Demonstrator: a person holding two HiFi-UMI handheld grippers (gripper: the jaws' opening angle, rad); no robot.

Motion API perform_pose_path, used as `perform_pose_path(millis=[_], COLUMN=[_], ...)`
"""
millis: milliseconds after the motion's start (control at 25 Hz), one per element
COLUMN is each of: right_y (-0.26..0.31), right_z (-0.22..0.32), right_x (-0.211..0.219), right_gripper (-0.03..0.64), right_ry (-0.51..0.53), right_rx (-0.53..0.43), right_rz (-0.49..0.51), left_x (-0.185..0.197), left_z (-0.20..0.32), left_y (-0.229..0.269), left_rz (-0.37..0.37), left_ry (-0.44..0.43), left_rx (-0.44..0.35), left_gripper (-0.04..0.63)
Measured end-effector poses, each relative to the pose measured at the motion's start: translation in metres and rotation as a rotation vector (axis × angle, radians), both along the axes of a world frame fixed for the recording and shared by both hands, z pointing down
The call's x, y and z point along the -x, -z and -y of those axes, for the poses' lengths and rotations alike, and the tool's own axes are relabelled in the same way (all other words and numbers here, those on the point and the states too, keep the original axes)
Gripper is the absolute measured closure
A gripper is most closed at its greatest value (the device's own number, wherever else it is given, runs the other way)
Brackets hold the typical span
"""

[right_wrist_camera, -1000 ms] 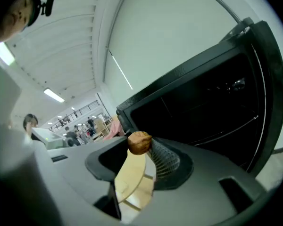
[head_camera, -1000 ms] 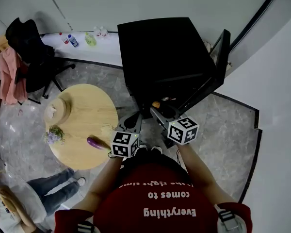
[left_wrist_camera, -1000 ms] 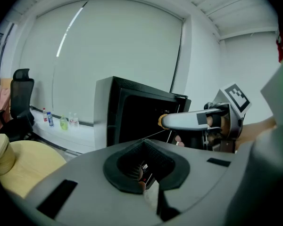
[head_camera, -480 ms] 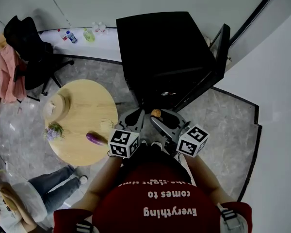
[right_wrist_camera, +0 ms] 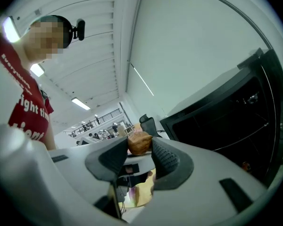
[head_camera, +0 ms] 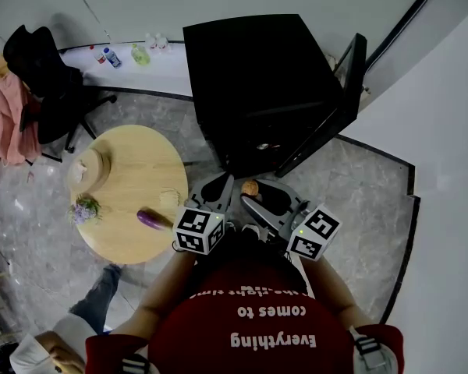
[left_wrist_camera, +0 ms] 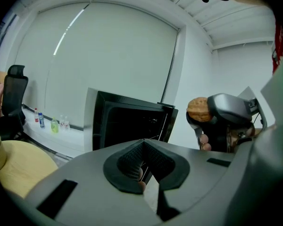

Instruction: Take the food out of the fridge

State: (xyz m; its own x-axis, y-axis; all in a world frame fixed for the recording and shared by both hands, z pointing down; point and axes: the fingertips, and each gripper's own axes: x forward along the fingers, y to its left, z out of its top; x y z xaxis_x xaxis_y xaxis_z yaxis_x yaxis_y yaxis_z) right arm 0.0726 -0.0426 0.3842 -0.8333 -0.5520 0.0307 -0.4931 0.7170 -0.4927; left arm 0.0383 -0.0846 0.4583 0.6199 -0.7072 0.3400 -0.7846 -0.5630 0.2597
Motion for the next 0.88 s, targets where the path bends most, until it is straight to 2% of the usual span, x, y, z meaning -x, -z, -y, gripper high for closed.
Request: perform_pose_path(millis=[400, 880], right_y=[0.011, 0.012], right_z=[-0.006, -0.009], right_x=[0.001, 0.013], right_gripper=[0.454, 0.454], right_ry=[0.009, 0.032], right_rx=[-0.043, -0.047], right_rz=[-0.010, -0.028], left_x=[-0.001, 0.011], left_z=[-0.002, -0.002], left_y=[0.003, 0.005], left_rz=[-0.001, -0.013], left_ry=[0.005, 0.030], left_rx=[-0.010, -0.007], left_gripper=[0.594, 0.594])
